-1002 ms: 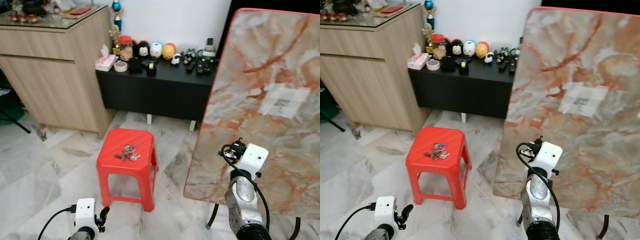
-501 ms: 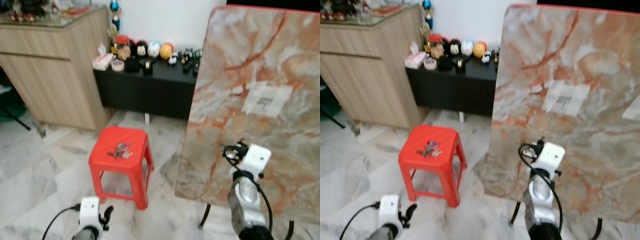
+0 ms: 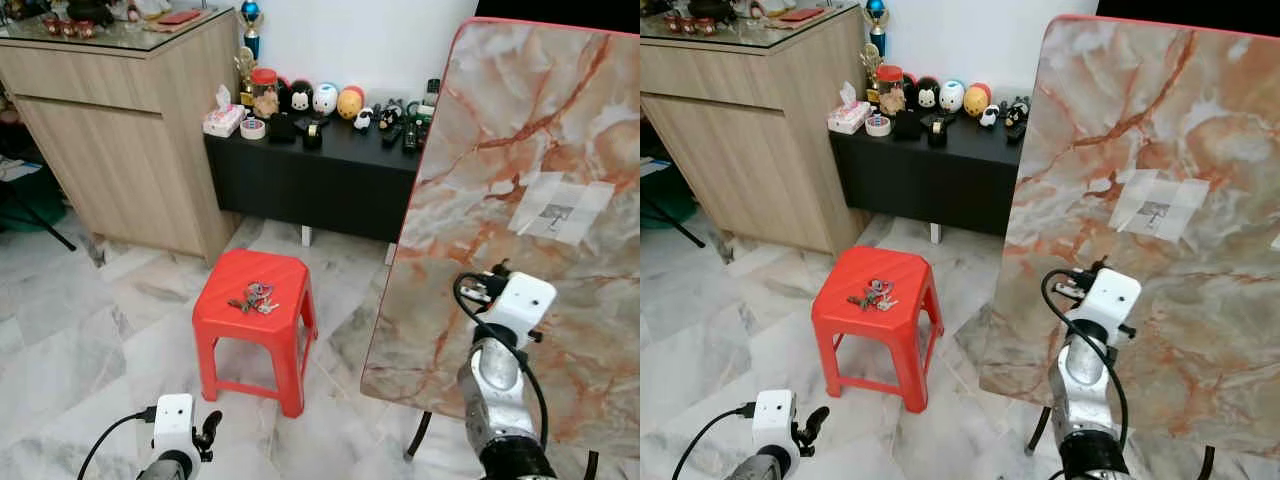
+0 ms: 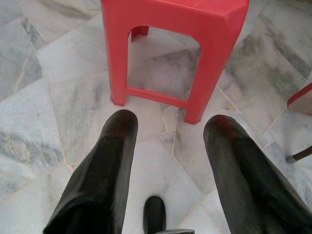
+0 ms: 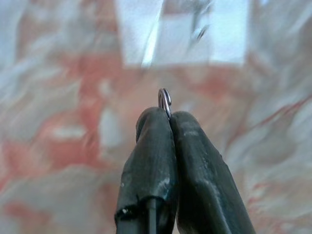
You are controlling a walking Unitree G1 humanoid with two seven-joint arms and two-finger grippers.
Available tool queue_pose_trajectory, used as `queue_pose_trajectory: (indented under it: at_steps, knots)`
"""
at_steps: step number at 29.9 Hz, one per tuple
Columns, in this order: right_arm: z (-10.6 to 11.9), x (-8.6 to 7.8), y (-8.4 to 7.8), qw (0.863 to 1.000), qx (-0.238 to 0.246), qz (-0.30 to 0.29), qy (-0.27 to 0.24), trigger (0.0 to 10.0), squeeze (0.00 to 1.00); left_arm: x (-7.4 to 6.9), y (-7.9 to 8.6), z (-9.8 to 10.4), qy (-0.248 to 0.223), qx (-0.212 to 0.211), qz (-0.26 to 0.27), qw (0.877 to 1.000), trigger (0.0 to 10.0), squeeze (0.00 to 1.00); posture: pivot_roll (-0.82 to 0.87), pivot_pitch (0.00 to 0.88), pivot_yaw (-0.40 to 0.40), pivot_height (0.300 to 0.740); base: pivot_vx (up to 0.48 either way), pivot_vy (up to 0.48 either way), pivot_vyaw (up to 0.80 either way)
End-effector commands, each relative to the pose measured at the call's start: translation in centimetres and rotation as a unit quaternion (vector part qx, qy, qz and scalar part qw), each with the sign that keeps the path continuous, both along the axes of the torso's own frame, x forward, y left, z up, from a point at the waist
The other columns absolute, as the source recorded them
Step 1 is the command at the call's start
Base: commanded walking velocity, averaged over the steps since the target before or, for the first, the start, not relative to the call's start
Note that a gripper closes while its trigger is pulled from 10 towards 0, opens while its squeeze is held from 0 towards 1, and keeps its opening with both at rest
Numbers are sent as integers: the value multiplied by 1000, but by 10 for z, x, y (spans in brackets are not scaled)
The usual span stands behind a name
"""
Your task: Hang keys on a hook
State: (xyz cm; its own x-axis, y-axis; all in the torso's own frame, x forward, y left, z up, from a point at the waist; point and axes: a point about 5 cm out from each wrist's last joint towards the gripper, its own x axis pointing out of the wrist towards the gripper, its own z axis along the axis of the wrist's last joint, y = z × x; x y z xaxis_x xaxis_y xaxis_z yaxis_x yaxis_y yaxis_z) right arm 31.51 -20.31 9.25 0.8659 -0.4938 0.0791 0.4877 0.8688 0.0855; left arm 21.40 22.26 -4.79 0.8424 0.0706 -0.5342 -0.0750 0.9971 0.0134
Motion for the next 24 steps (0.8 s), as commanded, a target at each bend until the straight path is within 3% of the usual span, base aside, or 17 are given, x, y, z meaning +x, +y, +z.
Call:
queue_pose_trajectory:
  at_steps: [1, 8, 14, 24]
  knots:
    - [12, 2, -6, 999, -13, -18, -24, 10000, 0, 0, 1, 0, 2, 0, 0, 1000, 10000, 0, 67, 1, -59, 740, 0, 0, 0]
    - [19, 3, -9, 999, -11, -37, -37, 10000, 0, 1, -1, 1, -1, -1, -2, 1000, 10000, 0, 68, 0, -59, 740, 0, 0, 0]
    - [8, 6, 4, 999, 27, 26, -18, 10000, 0, 1, -2, 0, 0, 5, -9, 1000, 10000, 0, 67, 0, -58, 740, 0, 0, 0]
    - [5, 6, 14, 998, 38, 50, -16, 10000, 0, 2, -2, 1, -3, 8, -7, 1000, 10000, 0, 67, 1, -60, 740, 0, -390, 0]
